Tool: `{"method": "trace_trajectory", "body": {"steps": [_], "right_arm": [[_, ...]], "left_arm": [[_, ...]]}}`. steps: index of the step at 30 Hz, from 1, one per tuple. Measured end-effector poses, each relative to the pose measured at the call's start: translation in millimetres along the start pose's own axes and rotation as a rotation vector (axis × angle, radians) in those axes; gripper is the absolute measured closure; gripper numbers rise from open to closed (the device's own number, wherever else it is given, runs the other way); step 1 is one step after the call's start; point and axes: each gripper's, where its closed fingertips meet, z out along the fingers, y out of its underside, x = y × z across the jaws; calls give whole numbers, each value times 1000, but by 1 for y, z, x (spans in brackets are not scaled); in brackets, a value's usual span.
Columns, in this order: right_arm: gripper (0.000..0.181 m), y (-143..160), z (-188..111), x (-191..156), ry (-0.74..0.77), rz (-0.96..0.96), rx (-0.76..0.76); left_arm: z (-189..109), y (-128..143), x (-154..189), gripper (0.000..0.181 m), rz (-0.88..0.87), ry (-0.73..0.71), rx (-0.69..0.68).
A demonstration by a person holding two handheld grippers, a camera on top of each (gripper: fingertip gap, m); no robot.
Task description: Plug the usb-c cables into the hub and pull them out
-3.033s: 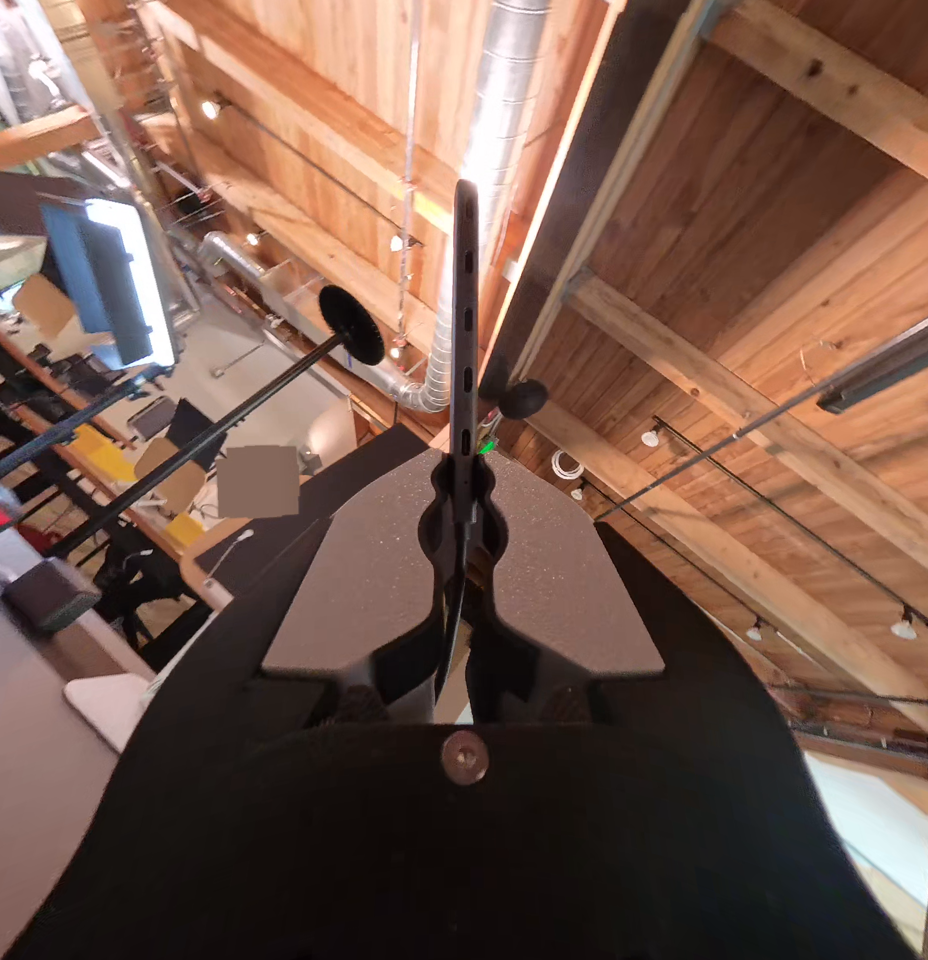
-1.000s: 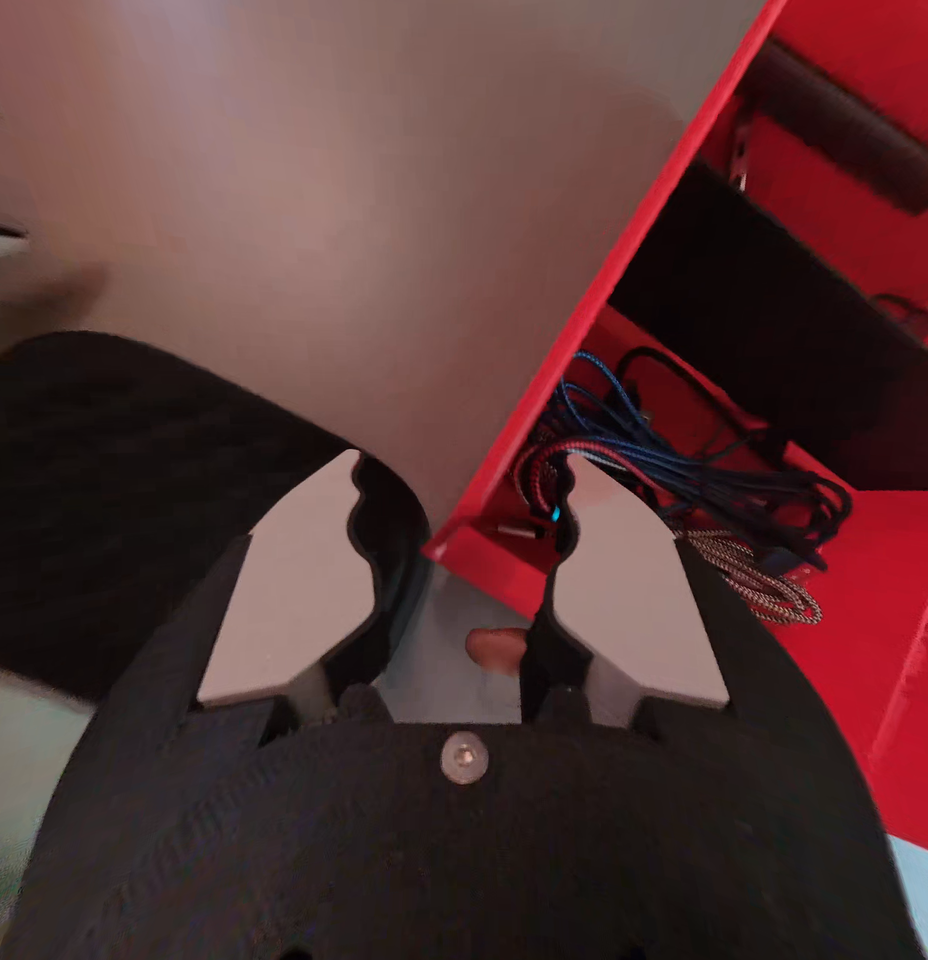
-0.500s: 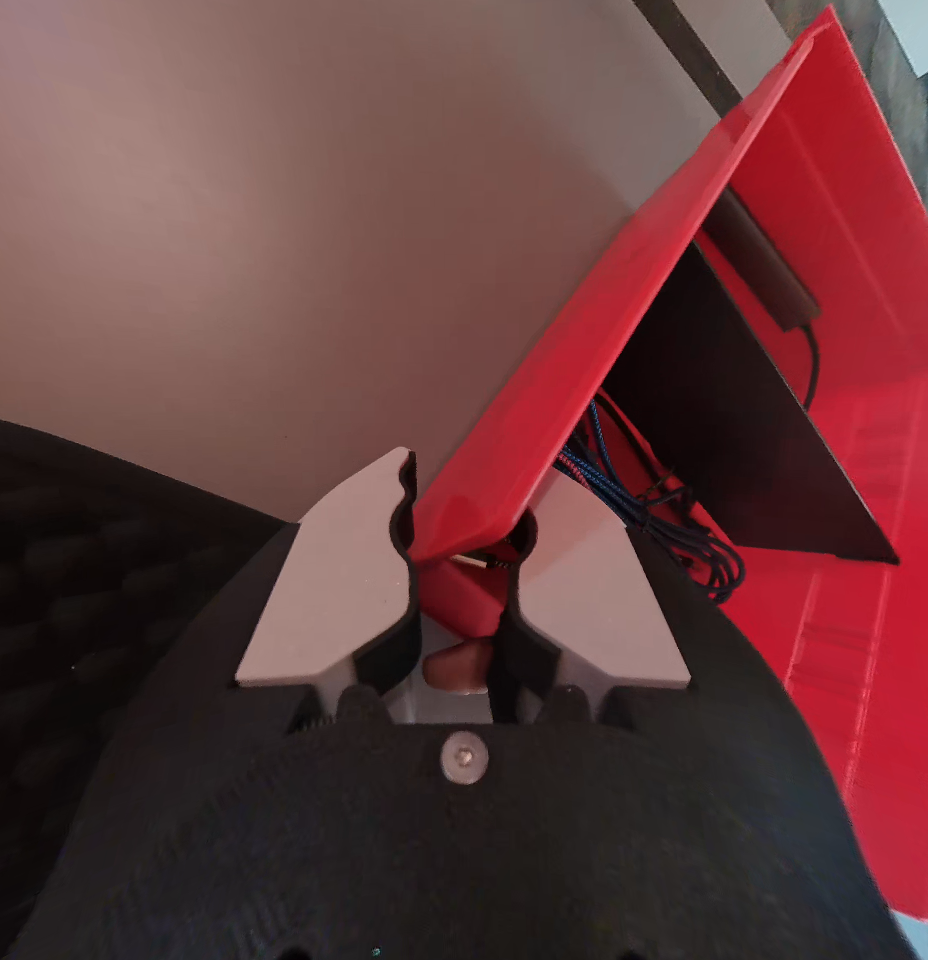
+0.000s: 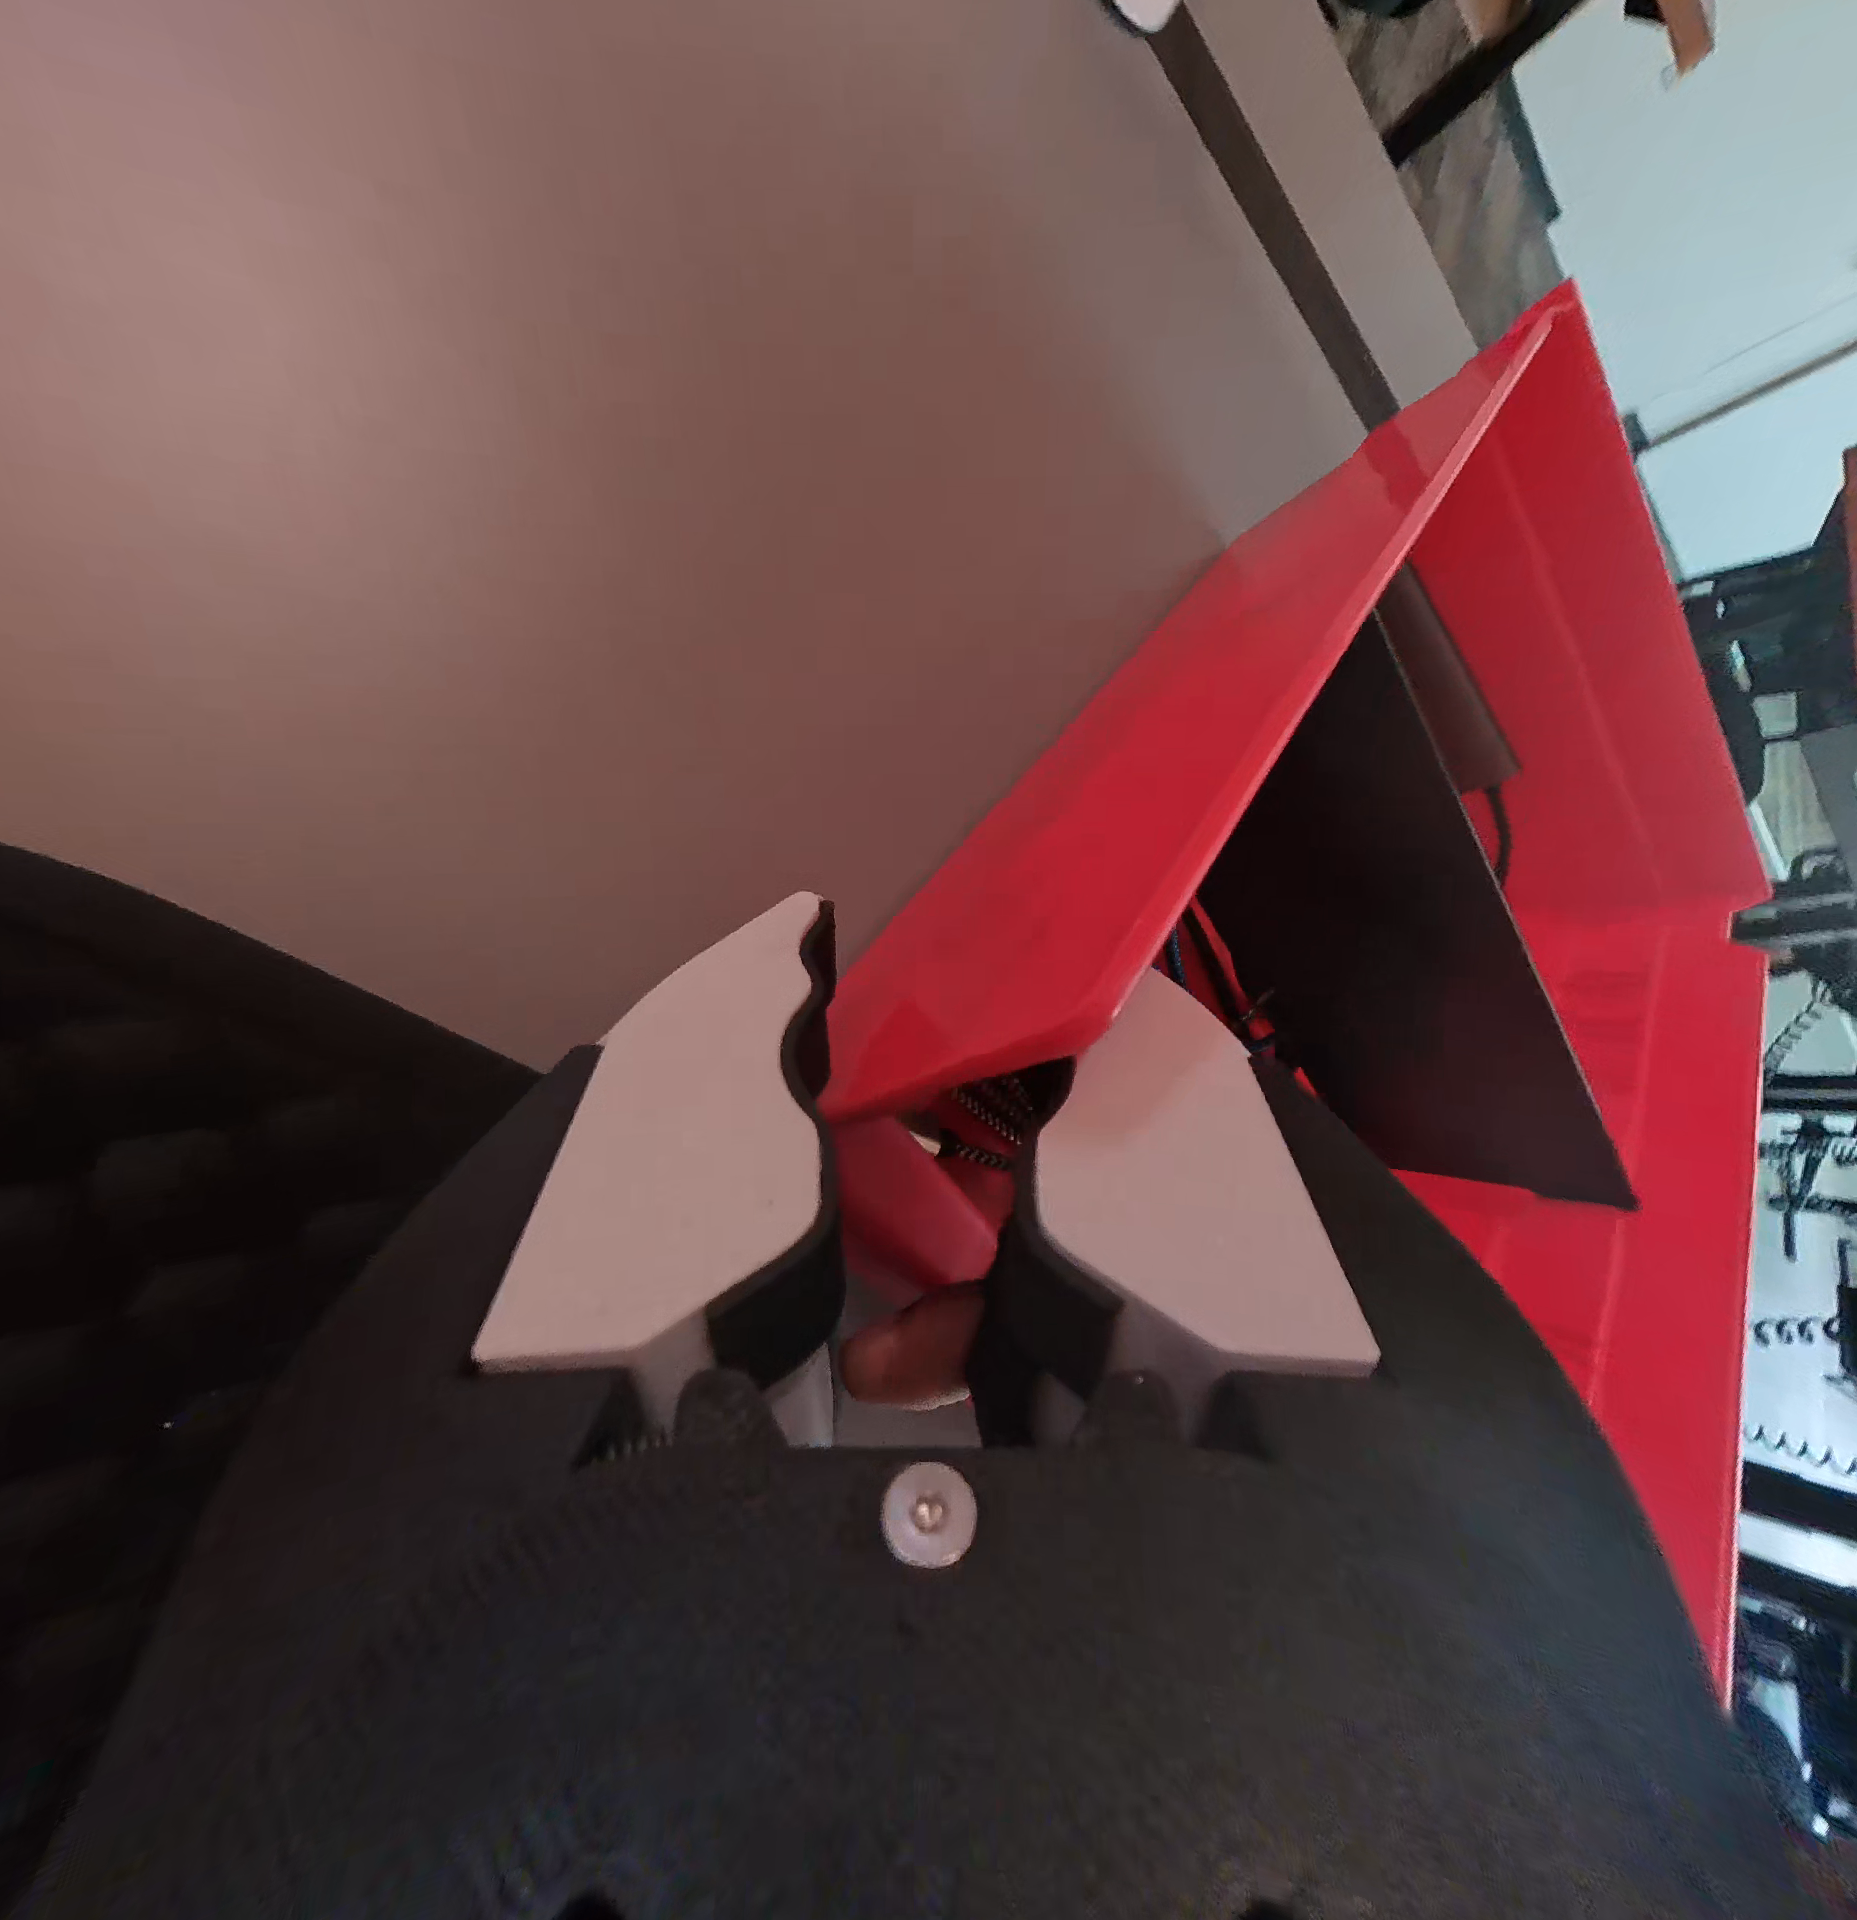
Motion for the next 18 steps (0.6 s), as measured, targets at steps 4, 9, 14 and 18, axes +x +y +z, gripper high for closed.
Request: {"method": "trace_trajectory", "body": {"steps": [4, 9, 14, 18], "right_arm": [[148, -14, 0, -11, -20, -50, 65], [149, -45, 1, -36, -48, -119, 149], [149, -86, 4, -71, -110, -192, 221], [149, -119, 5, -102, -184, -261, 266]], "left_arm": [[-2, 13, -14, 148, -30, -30, -49], [-4, 28, -34, 150, -81, -60, -73], [-9, 43, -53, 149, -128, -92, -92], [-13, 39, -55, 149, -142, -39, -30]]}}
